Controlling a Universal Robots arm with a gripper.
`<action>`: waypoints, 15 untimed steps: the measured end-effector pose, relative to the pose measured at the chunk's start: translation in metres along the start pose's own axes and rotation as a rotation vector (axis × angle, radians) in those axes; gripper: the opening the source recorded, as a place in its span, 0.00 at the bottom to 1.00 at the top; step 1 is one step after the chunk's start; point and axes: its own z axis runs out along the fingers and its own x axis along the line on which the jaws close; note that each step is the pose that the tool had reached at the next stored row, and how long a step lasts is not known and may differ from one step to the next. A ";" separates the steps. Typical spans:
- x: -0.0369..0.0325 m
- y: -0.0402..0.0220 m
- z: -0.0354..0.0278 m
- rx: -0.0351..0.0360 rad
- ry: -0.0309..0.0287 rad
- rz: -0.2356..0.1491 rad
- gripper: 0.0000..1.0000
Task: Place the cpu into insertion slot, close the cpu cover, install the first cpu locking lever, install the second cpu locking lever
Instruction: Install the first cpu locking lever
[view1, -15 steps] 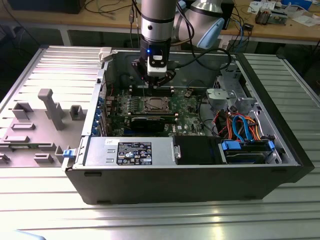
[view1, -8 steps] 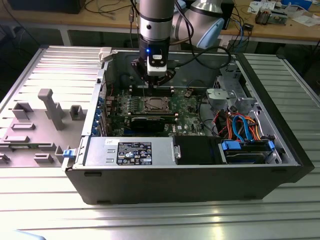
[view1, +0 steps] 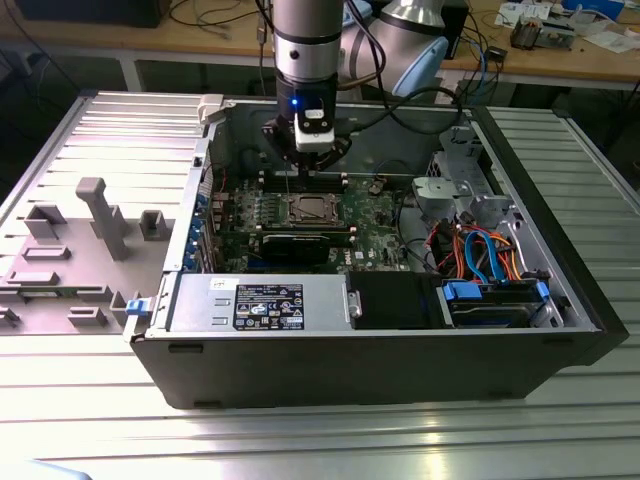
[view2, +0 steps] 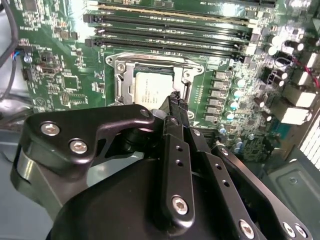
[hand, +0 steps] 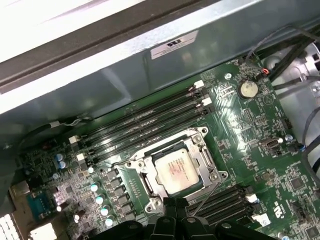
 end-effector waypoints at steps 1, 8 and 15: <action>0.0000 0.0000 0.0002 -0.0005 0.0001 -0.018 0.11; 0.0000 0.0000 0.0006 -0.0032 0.0008 -0.098 0.11; 0.0000 0.0000 0.0006 -0.0058 0.0017 -0.100 0.11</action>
